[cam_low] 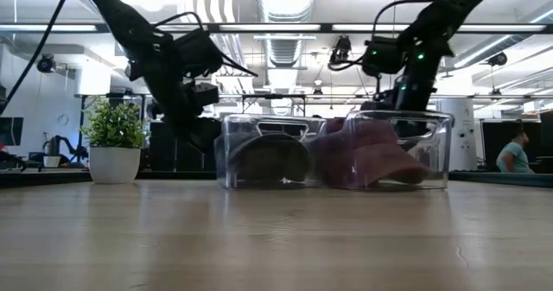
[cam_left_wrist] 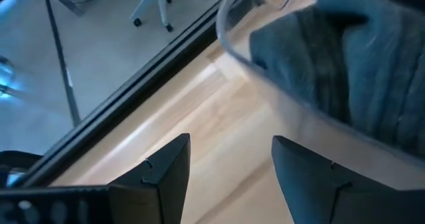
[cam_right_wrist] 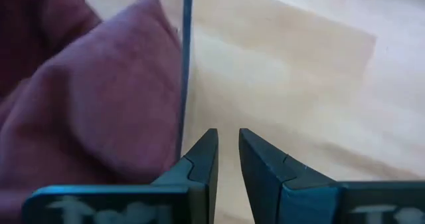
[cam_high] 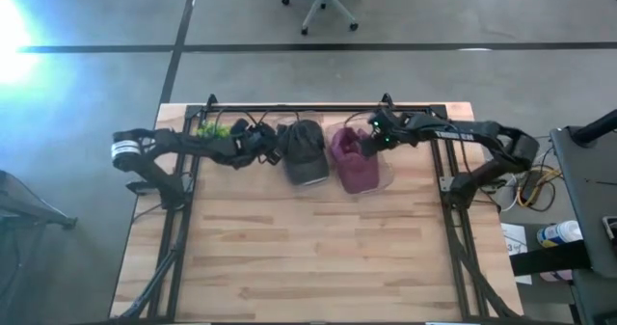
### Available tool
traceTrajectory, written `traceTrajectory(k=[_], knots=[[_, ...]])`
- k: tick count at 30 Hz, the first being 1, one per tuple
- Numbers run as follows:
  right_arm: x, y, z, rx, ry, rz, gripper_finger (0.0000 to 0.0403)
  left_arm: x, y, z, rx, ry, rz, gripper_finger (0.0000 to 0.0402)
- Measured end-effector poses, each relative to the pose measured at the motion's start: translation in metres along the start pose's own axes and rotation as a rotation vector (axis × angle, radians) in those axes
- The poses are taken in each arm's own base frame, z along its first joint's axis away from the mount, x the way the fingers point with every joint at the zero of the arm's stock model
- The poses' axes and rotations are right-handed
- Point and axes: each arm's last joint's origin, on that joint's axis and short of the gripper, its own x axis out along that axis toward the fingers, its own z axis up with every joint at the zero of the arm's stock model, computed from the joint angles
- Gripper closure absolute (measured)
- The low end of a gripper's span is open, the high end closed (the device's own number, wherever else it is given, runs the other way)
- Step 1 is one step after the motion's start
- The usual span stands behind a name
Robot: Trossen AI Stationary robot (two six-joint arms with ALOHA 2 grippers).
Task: Pick & Place hat
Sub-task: Adjust the transparent bins on the table
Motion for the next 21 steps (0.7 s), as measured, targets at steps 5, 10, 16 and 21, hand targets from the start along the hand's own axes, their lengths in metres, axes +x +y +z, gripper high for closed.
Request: traceTrajectory(k=[5,10,16,21], knots=[[0.008,0.015,0.020,-0.025,-0.032,-0.007,0.0344,0.002,0.008,0.001,0.056,0.017,0.030,0.0195],[0.007,0.027,0.041,-0.107,-0.043,-0.037,0.0344,-0.003,0.015,0.001,0.089,0.041,0.040,0.0195],[-0.021,0.025,0.048,-0.221,-0.062,-0.072,0.0344,-0.037,0.027,0.019,0.080,0.060,0.019,0.0195],[-0.052,0.010,0.039,-0.306,0.009,-0.099,0.0344,-0.070,0.030,0.036,-0.063,-0.003,-0.135,0.0195]])
